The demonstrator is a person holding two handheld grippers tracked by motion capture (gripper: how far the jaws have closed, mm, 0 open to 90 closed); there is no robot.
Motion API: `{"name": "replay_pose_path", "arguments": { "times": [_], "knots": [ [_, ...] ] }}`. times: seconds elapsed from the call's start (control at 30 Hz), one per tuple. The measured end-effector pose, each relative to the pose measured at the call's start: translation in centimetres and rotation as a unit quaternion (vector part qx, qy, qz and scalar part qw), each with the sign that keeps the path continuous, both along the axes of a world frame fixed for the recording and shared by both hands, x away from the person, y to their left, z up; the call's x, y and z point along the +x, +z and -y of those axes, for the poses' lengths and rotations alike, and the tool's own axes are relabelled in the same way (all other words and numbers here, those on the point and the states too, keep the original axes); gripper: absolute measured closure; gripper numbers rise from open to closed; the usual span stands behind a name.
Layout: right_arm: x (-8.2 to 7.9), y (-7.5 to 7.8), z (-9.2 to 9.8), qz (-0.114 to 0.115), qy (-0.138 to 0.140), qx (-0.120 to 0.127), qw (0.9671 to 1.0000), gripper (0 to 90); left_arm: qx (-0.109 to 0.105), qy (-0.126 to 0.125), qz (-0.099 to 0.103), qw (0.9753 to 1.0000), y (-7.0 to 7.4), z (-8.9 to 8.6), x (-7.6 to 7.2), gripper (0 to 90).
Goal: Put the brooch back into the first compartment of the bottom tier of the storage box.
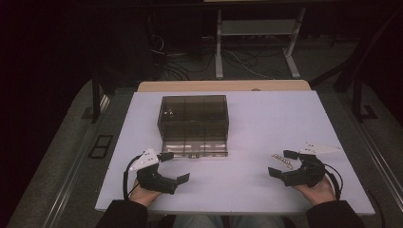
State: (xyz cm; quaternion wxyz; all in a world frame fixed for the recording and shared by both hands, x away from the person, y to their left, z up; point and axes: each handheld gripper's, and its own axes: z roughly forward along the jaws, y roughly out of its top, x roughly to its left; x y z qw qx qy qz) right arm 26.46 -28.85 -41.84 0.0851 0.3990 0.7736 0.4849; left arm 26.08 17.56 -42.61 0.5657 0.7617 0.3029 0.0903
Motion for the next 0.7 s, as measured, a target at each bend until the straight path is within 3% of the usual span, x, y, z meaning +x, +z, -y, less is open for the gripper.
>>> {"name": "replay_pose_path", "arguments": {
  "times": [0.7],
  "knots": [
    [-0.22,0.25,0.59,-0.002,0.002,-0.001,1.0000,0.2,-0.001,-0.002,-0.009,1.0000,-0.23,0.59,0.36,0.0]
  ]
}}
